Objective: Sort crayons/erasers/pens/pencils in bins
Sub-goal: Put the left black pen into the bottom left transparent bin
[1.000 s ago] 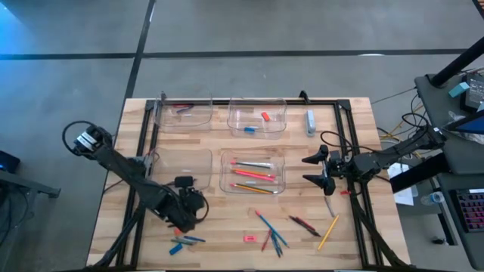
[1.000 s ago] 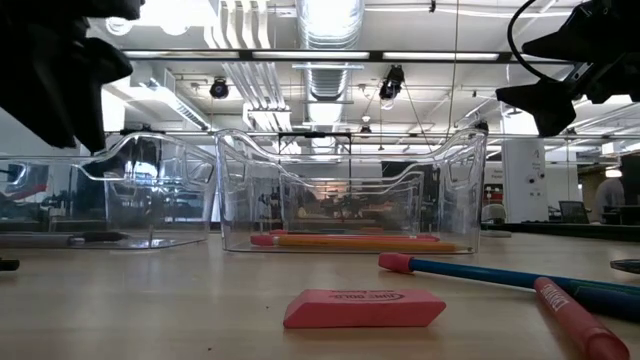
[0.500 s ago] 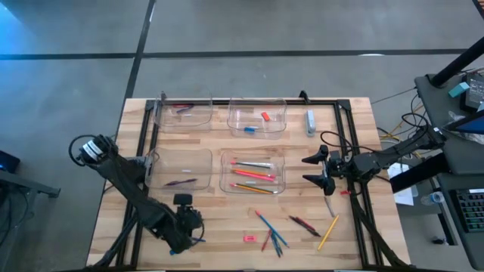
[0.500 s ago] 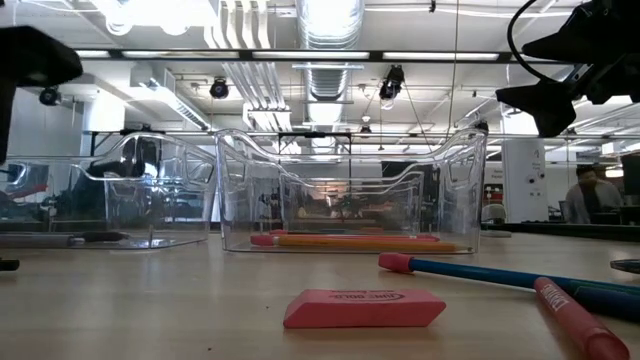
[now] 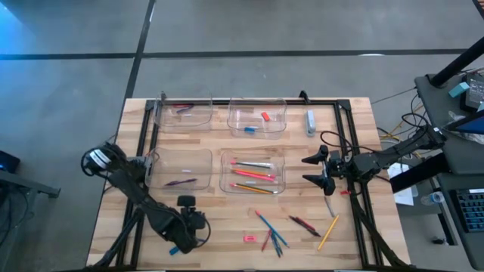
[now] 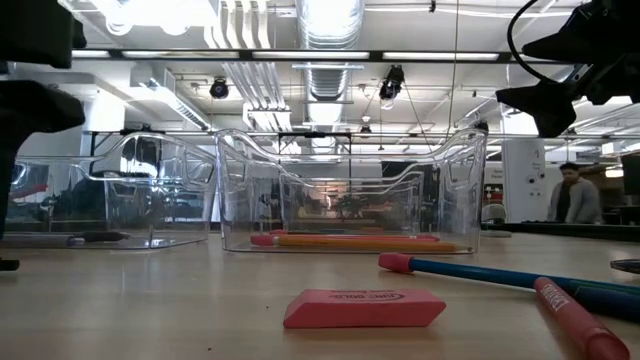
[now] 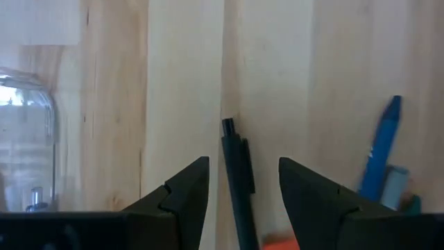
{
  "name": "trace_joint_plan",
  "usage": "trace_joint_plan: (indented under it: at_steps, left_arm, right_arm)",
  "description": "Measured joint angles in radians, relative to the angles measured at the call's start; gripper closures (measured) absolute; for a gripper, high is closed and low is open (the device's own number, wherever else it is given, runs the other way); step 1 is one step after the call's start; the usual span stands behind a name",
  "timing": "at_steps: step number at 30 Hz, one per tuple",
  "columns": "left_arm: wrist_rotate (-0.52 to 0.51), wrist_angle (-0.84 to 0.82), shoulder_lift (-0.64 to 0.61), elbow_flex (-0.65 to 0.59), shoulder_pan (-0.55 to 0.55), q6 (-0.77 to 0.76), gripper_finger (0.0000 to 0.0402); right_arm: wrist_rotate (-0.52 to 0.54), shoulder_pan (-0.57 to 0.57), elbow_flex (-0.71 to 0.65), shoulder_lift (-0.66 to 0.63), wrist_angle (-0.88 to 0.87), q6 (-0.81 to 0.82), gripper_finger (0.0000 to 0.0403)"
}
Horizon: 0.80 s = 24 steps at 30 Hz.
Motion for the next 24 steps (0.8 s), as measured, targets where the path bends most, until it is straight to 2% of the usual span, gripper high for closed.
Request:
trace_joint_plan:
  at_steps: [9,13,20,24]
  left_arm:
    - [0.070,0.009,0.078,-0.001,0.033,0.009,0.0248]
    - [0.093,0.013,0.094,-0.002,0.036,0.009,0.0285]
    - [0.102,0.010,0.086,-0.003,0.050,0.031,0.0380]
    - [0.113,0.009,0.086,-0.003,0.068,0.038,0.0384]
  right_arm:
    - [0.000,0.000,0.000,0.000,0.002,-0.002,0.0078]
    - [0.000,0.000,0.000,0.000,0.002,-0.002,0.0078]
    - [0.000,0.000,0.000,0.000,0.002,-0.001,0.0078]
    - [0.000,0.000,0.000,0.000,0.002,-0.001,0.0078]
